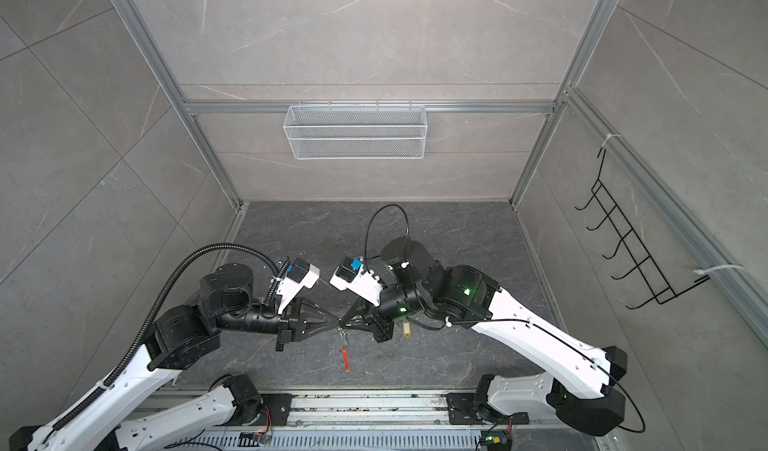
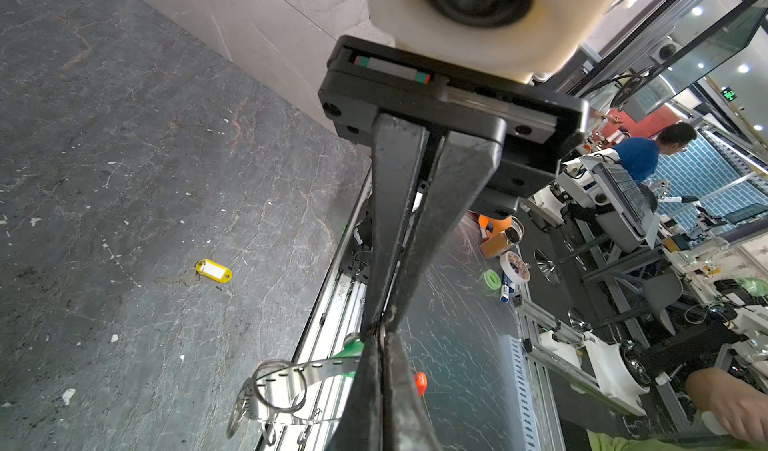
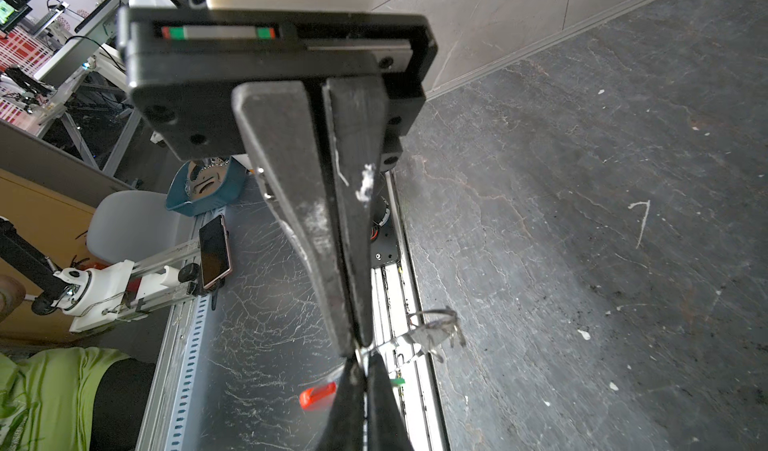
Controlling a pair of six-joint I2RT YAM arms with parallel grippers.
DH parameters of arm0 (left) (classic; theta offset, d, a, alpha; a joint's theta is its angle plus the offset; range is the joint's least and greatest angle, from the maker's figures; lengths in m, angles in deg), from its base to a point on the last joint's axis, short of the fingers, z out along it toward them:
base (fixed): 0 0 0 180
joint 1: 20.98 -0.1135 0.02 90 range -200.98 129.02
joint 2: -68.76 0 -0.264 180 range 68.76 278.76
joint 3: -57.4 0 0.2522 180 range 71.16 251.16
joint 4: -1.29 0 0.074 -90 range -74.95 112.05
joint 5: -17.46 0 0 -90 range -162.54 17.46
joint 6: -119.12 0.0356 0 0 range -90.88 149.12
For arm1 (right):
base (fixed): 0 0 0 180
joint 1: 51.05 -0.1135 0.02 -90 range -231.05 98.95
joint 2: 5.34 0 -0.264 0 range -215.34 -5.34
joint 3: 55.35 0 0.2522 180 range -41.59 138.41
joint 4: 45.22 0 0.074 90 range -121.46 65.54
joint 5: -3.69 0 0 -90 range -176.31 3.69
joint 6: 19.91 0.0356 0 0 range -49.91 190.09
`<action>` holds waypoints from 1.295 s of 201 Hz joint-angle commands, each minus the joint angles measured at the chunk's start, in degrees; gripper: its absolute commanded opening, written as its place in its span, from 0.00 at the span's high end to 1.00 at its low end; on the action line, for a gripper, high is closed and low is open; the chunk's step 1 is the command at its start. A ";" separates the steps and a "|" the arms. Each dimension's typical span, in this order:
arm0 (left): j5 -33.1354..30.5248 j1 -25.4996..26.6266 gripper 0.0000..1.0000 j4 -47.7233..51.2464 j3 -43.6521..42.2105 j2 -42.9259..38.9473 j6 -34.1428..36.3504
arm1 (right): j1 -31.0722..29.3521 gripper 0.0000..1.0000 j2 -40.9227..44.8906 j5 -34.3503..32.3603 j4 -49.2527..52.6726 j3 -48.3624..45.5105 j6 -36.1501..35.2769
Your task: Remove the keys from the keyring
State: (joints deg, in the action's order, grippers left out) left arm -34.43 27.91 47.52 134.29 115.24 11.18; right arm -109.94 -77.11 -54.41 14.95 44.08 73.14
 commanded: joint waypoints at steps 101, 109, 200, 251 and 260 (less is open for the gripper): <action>-11.29 -0.02 1.00 -30.41 -16.38 -16.24 -6.68 | -0.51 0.54 13.03 -4.44 -29.05 -17.79 6.81; -11.52 -0.02 1.00 -31.60 -16.93 -16.44 -6.97 | -0.58 0.54 13.27 -4.81 -30.44 -18.59 7.21; -12.98 -0.01 1.00 -35.35 -19.45 -17.41 -8.85 | -3.11 0.64 11.70 -9.34 -35.11 -20.65 7.85; -12.78 -0.04 1.00 -35.76 -19.80 -17.30 -9.23 | -3.40 0.82 10.85 -10.53 -33.68 -19.65 7.41; -12.79 0.00 1.00 -35.79 -19.80 -17.38 -9.22 | -3.42 0.83 10.78 -10.38 -33.60 -19.50 7.40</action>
State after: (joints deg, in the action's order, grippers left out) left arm -46.96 27.88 15.78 114.42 98.41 2.66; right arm -112.92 -66.11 -63.91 -18.44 23.51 80.81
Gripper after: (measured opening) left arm 0.045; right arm 0.183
